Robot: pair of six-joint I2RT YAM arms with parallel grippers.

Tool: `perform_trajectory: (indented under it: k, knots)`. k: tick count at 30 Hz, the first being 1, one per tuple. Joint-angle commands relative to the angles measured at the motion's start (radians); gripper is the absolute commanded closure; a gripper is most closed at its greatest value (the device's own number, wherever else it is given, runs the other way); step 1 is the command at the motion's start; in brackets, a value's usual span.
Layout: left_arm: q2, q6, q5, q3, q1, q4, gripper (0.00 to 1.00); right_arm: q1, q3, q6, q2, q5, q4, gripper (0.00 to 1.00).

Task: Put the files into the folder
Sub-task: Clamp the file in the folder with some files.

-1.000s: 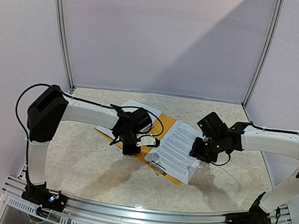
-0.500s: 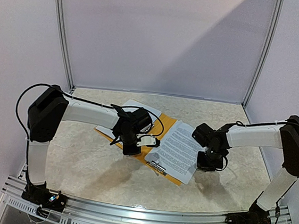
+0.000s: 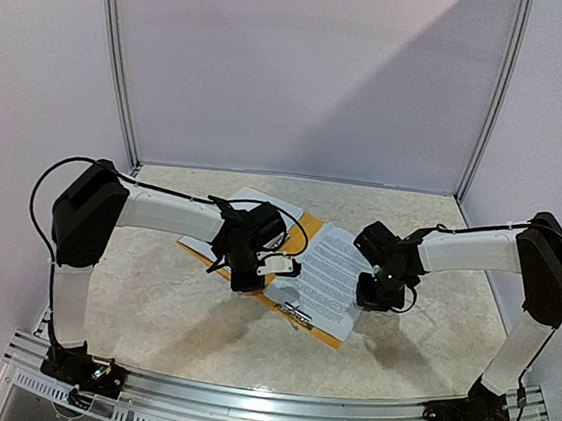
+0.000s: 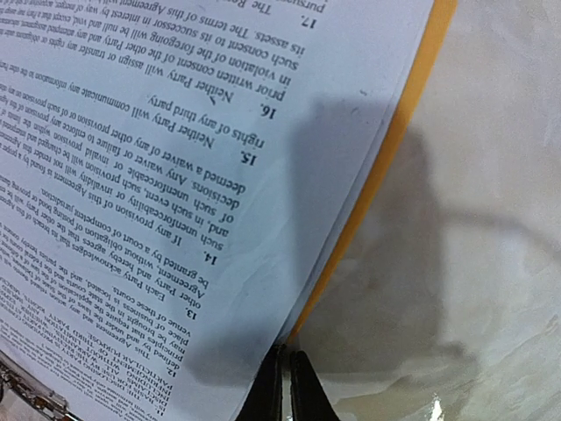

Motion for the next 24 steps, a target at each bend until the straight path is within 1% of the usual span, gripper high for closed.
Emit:
perform_trajectory:
  k: [1, 8, 18, 20, 24]
  knots:
    - [0.079, 0.006, 0.051, -0.023, -0.024, -0.054, 0.87, -0.003, 0.010, 0.017, 0.021, -0.032, 0.058, 0.95]
    - [0.081, 0.006, 0.051, -0.022, -0.024, -0.055, 0.87, 0.002, 0.011, 0.022, 0.017, -0.035, 0.052, 0.95]
    - [0.082, 0.007, 0.051, -0.020, -0.024, -0.057, 0.87, 0.004, -0.019, 0.023, -0.058, 0.051, -0.081, 0.95]
    - [0.082, 0.006, 0.051, -0.019, -0.024, -0.058, 0.87, 0.006, -0.033, 0.028, -0.060, 0.052, -0.079, 0.95]
    - [0.085, 0.005, 0.051, -0.018, -0.024, -0.059, 0.87, 0.018, -0.035, 0.030, -0.020, 0.012, -0.011, 0.95]
